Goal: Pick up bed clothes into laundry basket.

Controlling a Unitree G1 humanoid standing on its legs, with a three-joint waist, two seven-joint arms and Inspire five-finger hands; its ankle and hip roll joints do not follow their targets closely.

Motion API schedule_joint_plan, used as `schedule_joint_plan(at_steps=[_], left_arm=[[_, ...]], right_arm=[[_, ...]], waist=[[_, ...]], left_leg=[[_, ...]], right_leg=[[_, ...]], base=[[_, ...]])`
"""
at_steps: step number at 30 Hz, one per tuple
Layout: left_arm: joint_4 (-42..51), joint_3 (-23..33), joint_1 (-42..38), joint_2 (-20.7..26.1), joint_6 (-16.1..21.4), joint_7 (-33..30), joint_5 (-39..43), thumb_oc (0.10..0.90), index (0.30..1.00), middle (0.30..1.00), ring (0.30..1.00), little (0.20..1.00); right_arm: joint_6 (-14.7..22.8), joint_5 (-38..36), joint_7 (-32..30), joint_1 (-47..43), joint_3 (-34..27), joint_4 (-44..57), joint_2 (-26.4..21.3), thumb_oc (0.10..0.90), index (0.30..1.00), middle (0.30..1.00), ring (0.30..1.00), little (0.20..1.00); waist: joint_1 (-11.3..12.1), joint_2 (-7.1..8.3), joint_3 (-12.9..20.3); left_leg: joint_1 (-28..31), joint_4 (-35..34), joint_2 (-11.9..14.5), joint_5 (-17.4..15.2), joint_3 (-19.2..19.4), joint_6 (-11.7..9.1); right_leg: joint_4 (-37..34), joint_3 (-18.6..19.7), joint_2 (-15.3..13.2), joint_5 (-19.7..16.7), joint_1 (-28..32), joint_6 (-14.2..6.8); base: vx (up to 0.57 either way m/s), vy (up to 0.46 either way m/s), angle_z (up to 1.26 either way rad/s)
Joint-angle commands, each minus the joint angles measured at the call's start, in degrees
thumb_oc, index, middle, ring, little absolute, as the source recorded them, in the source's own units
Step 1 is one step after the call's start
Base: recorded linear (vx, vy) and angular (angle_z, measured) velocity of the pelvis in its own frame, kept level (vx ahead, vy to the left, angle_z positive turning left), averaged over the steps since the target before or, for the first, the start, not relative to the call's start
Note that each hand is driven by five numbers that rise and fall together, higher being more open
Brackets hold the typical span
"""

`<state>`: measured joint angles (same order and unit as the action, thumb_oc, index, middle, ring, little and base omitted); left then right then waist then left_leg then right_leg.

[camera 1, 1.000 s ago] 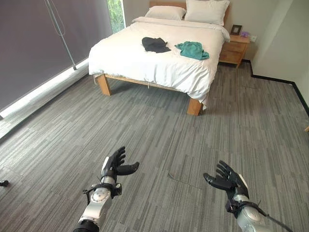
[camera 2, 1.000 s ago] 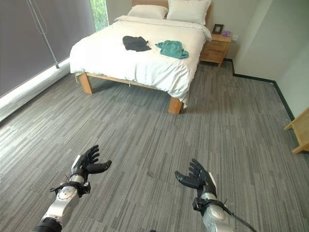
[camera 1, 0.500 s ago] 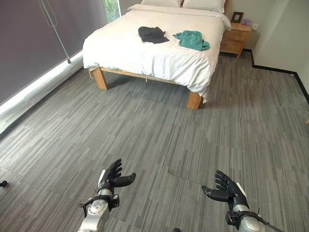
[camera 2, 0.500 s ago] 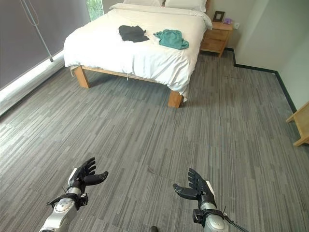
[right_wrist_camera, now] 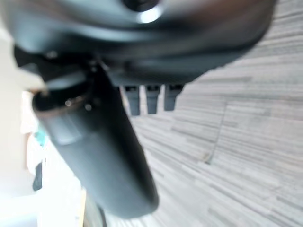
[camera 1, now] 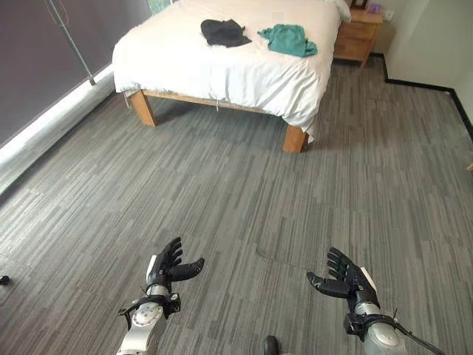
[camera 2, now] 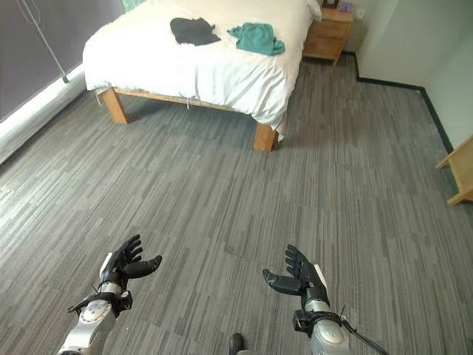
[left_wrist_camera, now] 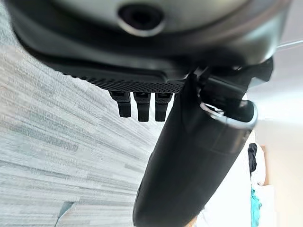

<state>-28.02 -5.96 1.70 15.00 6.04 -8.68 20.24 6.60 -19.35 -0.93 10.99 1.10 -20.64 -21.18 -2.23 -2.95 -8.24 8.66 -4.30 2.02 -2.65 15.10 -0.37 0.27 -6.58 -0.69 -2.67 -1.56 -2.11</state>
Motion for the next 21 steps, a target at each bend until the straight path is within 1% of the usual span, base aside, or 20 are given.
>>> schedule_joint_plan(at_steps=[1,2,3,4,5,6,7,8,10,11,12,13,14,15,16,17,18,19,20,21], left_arm=[[6.2,3.1,-5.0,4.3,5.6,-1.4,-0.3,0.800,0.900,0.900,0.900,0.900],[6.4,2.9,-5.4,4.2,5.4,-1.5,-0.2,0.800,0.900,0.900,0.900,0.900],[6.4,2.9,-5.4,4.2,5.4,-1.5,-0.2,0.800,0.900,0.900,0.900,0.900],[7.1,1.7,-6.7,3.9,4.9,-1.6,0.3,0.800,0.900,0.900,0.900,0.900],[7.1,1.8,-6.8,3.9,4.9,-1.6,0.3,0.800,0.900,0.900,0.900,0.900],[7.3,0.9,-7.8,3.9,4.6,-1.6,0.3,0.800,0.900,0.900,0.900,0.900],[7.3,-0.4,-9.3,3.6,4.6,-2.0,0.1,0.800,0.900,0.900,0.900,0.900],[7.3,-0.4,-9.4,3.6,4.6,-2.0,0.0,0.800,0.900,0.900,0.900,0.900],[9.0,0.4,-9.0,3.2,5.0,-2.2,0.3,0.800,0.900,0.900,0.900,0.900],[9.0,0.4,-9.0,3.2,5.0,-2.2,0.3,0.800,0.900,0.900,0.900,0.900],[9.5,0.6,-8.6,2.7,5.4,-1.9,0.7,0.800,0.900,0.900,0.900,0.900],[9.4,0.6,-8.5,2.5,5.7,-1.1,0.8,0.800,0.900,0.900,0.900,0.900],[9.1,0.4,-8.6,2.3,5.7,-0.6,0.3,0.800,0.900,0.900,0.900,0.900],[9.1,0.4,-8.6,2.2,5.8,-0.6,0.3,0.800,0.900,0.900,0.900,0.900],[9.6,0.1,-8.8,2.2,6.1,-0.3,-0.7,0.800,0.900,0.900,0.900,0.900],[9.6,0.1,-8.8,2.2,6.1,-0.3,-0.7,0.800,0.900,0.900,0.900,0.900],[9.2,-0.9,-8.1,1.2,6.1,0.3,1.0,0.800,0.900,0.900,0.900,0.900],[7.3,-0.9,-8.1,0.1,5.9,0.9,2.6,0.800,0.900,0.900,0.900,0.900],[7.3,-0.9,-8.2,0.1,5.9,0.9,2.6,0.800,0.900,0.900,0.900,0.900],[6.4,-0.6,-9.3,-0.7,5.7,0.5,4.4,0.800,0.900,0.900,0.900,0.900]], right_arm=[[4.2,-0.2,0.0,-2.6,-3.1,7.4,-0.3,0.800,0.900,0.900,0.900,0.900],[4.1,0.0,0.0,-2.8,-3.1,7.5,-0.4,0.800,0.900,0.900,0.900,0.900],[4.1,0.0,0.0,-2.8,-3.1,7.5,-0.4,0.800,0.900,0.900,0.900,0.900],[4.0,0.3,-0.4,-3.6,-2.4,7.7,-0.7,0.800,0.900,0.900,0.900,0.900],[4.0,0.3,-0.4,-3.6,-2.4,7.6,-0.7,0.800,0.900,0.900,0.900,0.900],[3.9,0.1,-0.8,-4.5,-1.7,7.4,-0.8,0.800,0.900,0.900,0.900,0.900],[3.9,0.0,-1.5,-6.2,-0.8,6.5,-0.5,0.800,0.900,0.900,0.900,0.900],[3.9,0.0,-1.5,-6.2,-0.8,6.5,-0.6,0.800,0.900,0.900,0.900,0.900],[3.7,-0.6,-1.2,-7.0,-0.3,6.6,-0.1,0.800,0.900,0.900,0.900,0.900],[3.7,-0.6,-1.2,-6.9,-0.3,6.6,-0.1,0.800,0.900,0.900,0.900,0.900],[3.7,-0.8,-0.8,-6.4,-0.2,6.8,0.0,0.800,0.900,0.900,0.900,0.900],[3.5,-0.7,-0.1,-5.3,0.0,6.9,-0.4,0.800,0.900,0.900,0.900,0.900],[3.5,-1.3,0.2,-4.5,-0.3,6.8,-0.5,0.800,0.900,0.900,0.900,0.900],[3.5,-1.3,0.2,-4.4,-0.2,6.8,-0.5,0.800,0.900,0.900,0.900,0.900],[3.3,-2.0,1.0,-3.6,-0.7,7.3,-1.4,0.800,0.900,0.900,0.900,0.900],[3.3,-2.0,1.0,-3.6,-0.7,7.3,-1.4,0.800,0.900,0.900,0.900,0.900],[2.8,-2.4,1.9,-2.4,-0.6,7.2,-2.2,0.800,0.900,0.900,0.900,0.900],[2.3,-2.5,1.9,-2.5,-0.4,6.5,-3.3,0.800,0.900,0.900,0.900,0.900],[2.3,-2.5,1.9,-2.5,-0.4,6.5,-3.2,0.800,0.900,0.900,0.900,0.900],[2.4,-2.6,1.2,-3.4,-0.6,6.8,-4.1,0.800,0.900,0.900,0.900,0.900]], waist=[[-0.3,2.83,1.6],[-0.4,2.53,1.3],[-0.4,2.59,1.4],[-1.1,2.02,-0.2],[-1.0,2.13,-0.1],[-1.8,1.50,-1.2],[-3.1,0.51,-2.8],[-3.0,0.65,-2.9],[-5.0,0.74,-3.2],[-5.1,0.59,-3.3],[-6.2,0.96,-3.2],[-8.2,1.63,-2.4],[-9.5,1.90,-1.8],[-9.6,1.53,-1.9],[-10.8,1.62,-1.5],[-10.9,1.51,-1.6],[-11.9,2.08,-0.8],[-11.7,3.11,-0.4],[-11.8,3.22,-0.3],[-11.2,4.59,0.0]], left_leg=[[-3.1,2.8,-2.2,-0.3,-1.5,-0.1],[-3.2,3.2,-2.5,-0.8,-1.8,0.4],[-3.3,3.3,-2.6,-0.8,-1.8,0.4],[-2.9,4.2,-3.5,-2.1,-2.6,1.5],[-3.2,4.3,-3.6,-2.1,-2.5,1.5],[-2.7,4.6,-3.3,-2.6,-2.9,1.8],[-1.2,5.2,-2.2,-3.5,-3.1,1.7],[-1.2,5.3,-2.4,-3.6,-3.0,1.7],[2.8,5.4,-2.4,-4.6,-1.6,0.5],[3.1,5.3,-2.2,-4.7,-1.8,0.4],[5.2,5.3,-2.4,-5.4,-2.0,-0.6],[7.6,4.7,-2.2,-5.4,-2.3,-2.4],[9.3,4.4,-1.9,-5.1,-2.7,-3.4],[9.6,4.3,-1.4,-5.2,-2.7,-3.5],[11.3,5.8,-0.5,-4.1,-3.2,-5.1],[11.3,5.9,-0.3,-4.1,-3.3,-5.2],[9.2,17.5,2.2,4.5,-4.2,-8.6],[4.4,26.8,3.2,10.4,-4.2,-9.7],[4.1,26.9,3.1,10.5,-4.3,-9.7],[-0.8,37.9,4.5,14.4,-3.7,-10.2]], right_leg=[[10.7,0.9,-9.7,3.1,1.5,-8.5],[14.8,0.9,-10.3,2.3,0.0,-8.8],[15.2,1.0,-10.4,2.5,-0.4,-8.8],[25.8,1.6,-11.6,-2.6,-4.8,-9.2],[26.2,1.8,-11.8,-2.5,-5.2,-9.3],[31.2,2.5,-11.1,-3.8,-7.4,-9.2],[37.7,3.6,-9.7,-2.6,-12.3,-9.1],[38.1,3.8,-9.9,-2.4,-12.5,-9.1],[32.1,1.3,-10.9,-0.9,-17.5,-8.3],[32.0,1.1,-10.8,-0.7,-17.1,-8.3],[25.2,0.3,-10.5,-0.4,-18.2,-8.3],[13.9,0.4,-9.5,-1.7,-18.5,-8.7],[7.9,0.9,-8.1,-3.2,-18.5,-8.9],[7.0,0.6,-7.8,-3.6,-17.8,-8.9],[5.2,-0.1,-7.4,-5.6,-18.5,-9.3],[5.2,-0.3,-7.4,-5.5,-18.5,-9.3],[9.1,2.2,-5.8,-4.3,-15.3,-6.5],[7.7,2.8,-5.3,-3.5,-12.2,-4.5],[7.5,2.8,-5.4,-3.7,-12.3,-4.5],[6.8,2.2,-5.7,-2.7,-10.1,-2.7]], base=[[0.14,0.131,-0.04],[0.07,0.075,-0.02],[0.08,0.116,0.01],[0.04,0.082,0.04],[0.10,0.111,0.15],[0.19,0.061,0.39],[0.19,0.057,0.35],[0.38,0.023,0.19],[0.40,-0.053,-0.06],[0.37,-0.131,-0.14],[0.53,-0.259,-0.26],[0.73,-0.372,-0.20],[0.54,-0.289,-0.07],[0.55,-0.336,0.17],[0.35,-0.222,0.29],[0.65,-0.556,0.46],[0.46,-0.481,0.41],[0.45,-0.483,0.44],[0.31,-0.355,0.55],[0.48,-0.590,0.34]])
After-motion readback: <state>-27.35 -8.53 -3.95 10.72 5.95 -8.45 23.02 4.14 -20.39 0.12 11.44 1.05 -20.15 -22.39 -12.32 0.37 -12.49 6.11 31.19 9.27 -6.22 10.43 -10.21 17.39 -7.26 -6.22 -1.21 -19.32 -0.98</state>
